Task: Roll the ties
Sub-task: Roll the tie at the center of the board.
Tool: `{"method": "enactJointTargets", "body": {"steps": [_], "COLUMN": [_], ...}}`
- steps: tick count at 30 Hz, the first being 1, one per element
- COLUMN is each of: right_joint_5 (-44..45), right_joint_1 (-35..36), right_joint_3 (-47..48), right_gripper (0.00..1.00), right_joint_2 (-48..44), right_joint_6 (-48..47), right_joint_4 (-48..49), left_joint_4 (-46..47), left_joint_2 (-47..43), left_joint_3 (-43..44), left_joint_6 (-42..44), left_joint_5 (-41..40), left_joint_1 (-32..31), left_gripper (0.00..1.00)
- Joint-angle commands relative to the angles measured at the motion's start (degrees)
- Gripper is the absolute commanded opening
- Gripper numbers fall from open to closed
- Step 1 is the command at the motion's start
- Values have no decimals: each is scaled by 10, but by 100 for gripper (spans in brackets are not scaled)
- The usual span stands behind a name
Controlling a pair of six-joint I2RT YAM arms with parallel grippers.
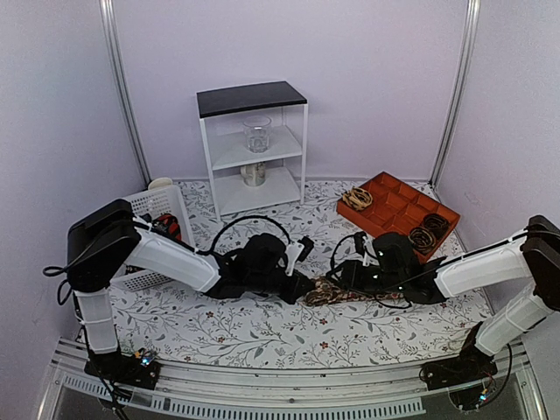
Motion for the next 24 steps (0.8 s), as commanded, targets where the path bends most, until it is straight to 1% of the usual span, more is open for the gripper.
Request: {"method": "enactJointTargets", "body": {"steps": [1, 6, 12, 14, 17, 21, 24], "right_joint_5": [-25, -30, -26, -29, -45, -60, -63], "right_joint_1": [-4, -4, -5, -5, -4, 1, 20], "right_joint_3": [-1, 12, 21, 24, 23, 34, 55], "right_gripper": [47, 46, 32, 29, 23, 20, 19], "right_joint_2": [-11, 22, 59, 76, 92, 112, 139], "right_joint_6": [2, 2, -4, -7, -4, 7, 18], "right_joint_4": [-5, -18, -15, -13, 0, 16, 17], "left_joint_4": [-8, -7, 4, 10, -14, -57, -67], "left_joint_2": [33, 49, 37, 25, -15, -64, -102], "left_joint_3": [29, 42, 33, 22, 10, -28, -76], "left_joint_6": [18, 20, 15, 12, 9, -3, -24], "left_joint_5": [13, 18, 11, 1, -30, -92, -114], "left_joint_1": [-11, -12, -12, -12, -8, 1, 11], "left_gripper": [0, 0, 0, 0, 0, 0, 0]}}
